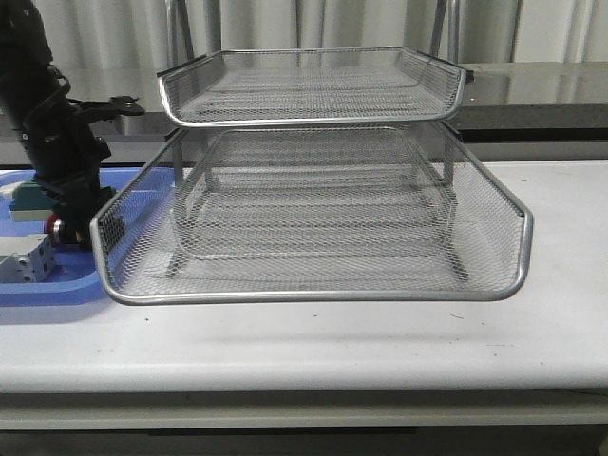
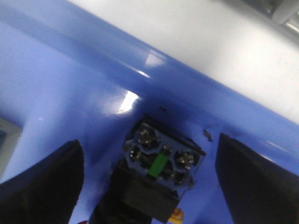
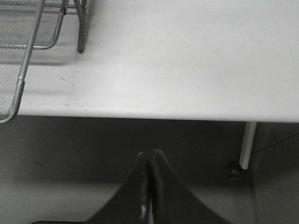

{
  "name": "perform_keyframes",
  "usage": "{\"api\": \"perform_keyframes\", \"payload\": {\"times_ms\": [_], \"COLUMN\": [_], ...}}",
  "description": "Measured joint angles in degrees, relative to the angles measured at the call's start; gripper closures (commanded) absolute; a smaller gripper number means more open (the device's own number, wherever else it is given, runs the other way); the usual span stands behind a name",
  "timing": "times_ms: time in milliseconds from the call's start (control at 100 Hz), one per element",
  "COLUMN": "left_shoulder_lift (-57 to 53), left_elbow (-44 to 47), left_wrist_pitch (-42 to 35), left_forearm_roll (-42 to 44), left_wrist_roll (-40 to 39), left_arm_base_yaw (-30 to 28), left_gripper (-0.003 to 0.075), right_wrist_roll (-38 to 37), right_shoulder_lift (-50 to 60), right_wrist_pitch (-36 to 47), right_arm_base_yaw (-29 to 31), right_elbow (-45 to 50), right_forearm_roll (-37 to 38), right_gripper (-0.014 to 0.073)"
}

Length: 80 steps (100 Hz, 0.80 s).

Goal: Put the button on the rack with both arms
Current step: 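Lower the left gripper into the blue tray and grasp the red push button, then lift the red push button and carry it over the pulled-out tier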

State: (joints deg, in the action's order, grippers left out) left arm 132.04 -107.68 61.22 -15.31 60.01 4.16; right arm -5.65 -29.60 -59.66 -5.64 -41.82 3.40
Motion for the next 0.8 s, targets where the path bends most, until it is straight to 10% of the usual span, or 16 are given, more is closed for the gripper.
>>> {"api": "perform_keyframes", "payload": {"times_ms": [190,520,800], "left_shoulder_lift": [0.13,0.13,0.13], "left_elbow": [0.00,0.00,-4.15], "left_wrist_pitch": [0.11,0.92,6.35], "left_forearm_roll": [0.15,2.04,2.48], "left_wrist_roll": [0.00,0.03,0.03], "left_arm_base_yaw": [0.00,0.00,0.00], "left_gripper": [0.0226,0.0628,0.0680], "right_wrist_roll": [0.00,0.00,0.00], "right_shoulder_lift": [0.00,0.00,0.00], "right_wrist_pitch": [0.00,0.00,0.00], "right_arm_base_yaw": [0.00,0.00,0.00], "right_elbow": [0.00,0.00,0.00], "right_forearm_roll": [0.00,0.00,0.00], "right_gripper": [0.0662,0.0662,0.0662]}}
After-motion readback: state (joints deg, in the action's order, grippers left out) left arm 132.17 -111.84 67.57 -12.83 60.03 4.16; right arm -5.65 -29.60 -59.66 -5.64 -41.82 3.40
